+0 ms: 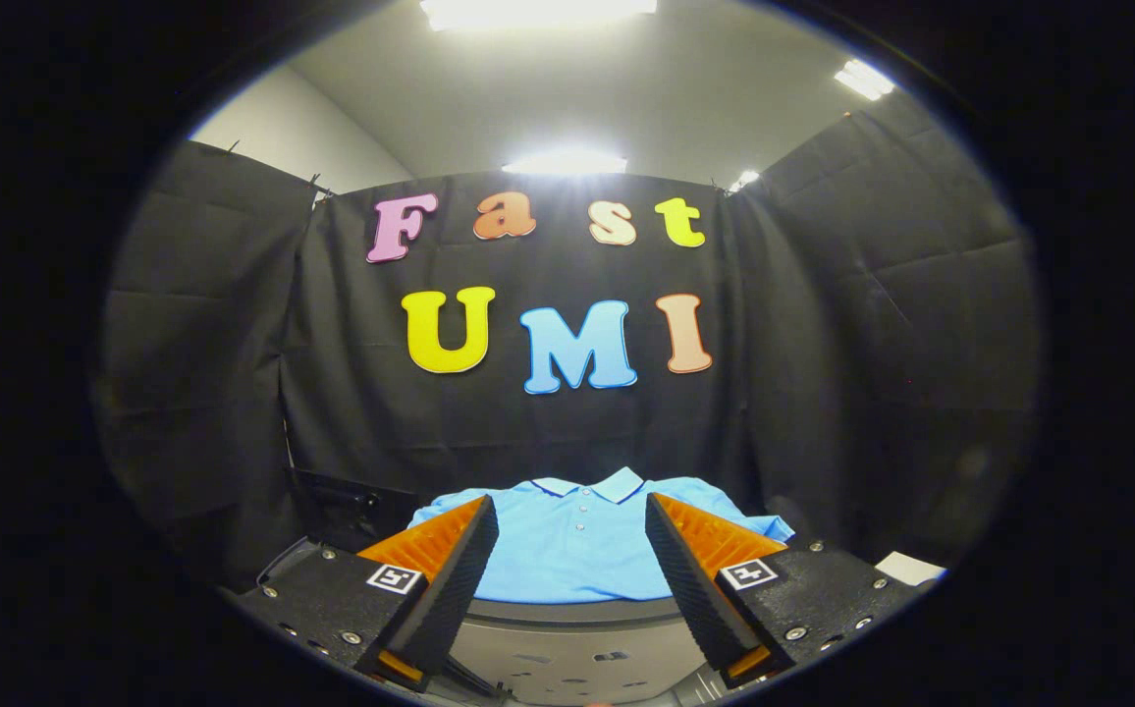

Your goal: Put the clothes into the washing machine and then close the washing machine lid.

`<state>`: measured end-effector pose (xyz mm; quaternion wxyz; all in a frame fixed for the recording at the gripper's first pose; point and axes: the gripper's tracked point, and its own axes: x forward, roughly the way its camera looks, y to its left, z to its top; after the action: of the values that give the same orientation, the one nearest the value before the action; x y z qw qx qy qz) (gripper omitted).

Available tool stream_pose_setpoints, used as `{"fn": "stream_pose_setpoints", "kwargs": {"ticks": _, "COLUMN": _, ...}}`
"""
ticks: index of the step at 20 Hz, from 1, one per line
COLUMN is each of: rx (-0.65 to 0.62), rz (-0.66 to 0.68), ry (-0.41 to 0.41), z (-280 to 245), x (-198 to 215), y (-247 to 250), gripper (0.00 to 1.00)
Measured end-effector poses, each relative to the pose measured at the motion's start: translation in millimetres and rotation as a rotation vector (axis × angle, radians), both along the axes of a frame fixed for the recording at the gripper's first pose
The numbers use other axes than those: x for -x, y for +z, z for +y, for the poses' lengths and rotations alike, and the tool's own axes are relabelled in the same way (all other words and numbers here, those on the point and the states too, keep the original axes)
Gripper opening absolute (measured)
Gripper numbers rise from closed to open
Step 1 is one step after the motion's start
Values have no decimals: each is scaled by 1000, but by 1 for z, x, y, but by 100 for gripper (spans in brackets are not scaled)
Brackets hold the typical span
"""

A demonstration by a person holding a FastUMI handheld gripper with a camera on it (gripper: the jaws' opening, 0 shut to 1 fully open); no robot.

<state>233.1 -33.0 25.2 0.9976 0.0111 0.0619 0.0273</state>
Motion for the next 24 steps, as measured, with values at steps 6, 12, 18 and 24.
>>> {"fn": "stream_pose_setpoints", "kwargs": {"ticks": 6, "rx": 7, "rz": 71, "ry": 28, "z": 1, "x": -51, "y": -15, "gripper": 95}}
{"fn": "stream_pose_setpoints", "kwargs": {"ticks": 12, "rx": -27, "rz": 136, "ry": 30, "z": 0, "x": -98, "y": -23, "gripper": 95}}
{"fn": "stream_pose_setpoints", "kwargs": {"ticks": 18, "rx": -9, "rz": 287, "ry": 40, "z": 2, "x": -133, "y": -54, "gripper": 95}}
{"fn": "stream_pose_setpoints", "kwargs": {"ticks": 24, "rx": 7, "rz": 452, "ry": 71, "z": 9, "x": -163, "y": -86, "gripper": 95}}
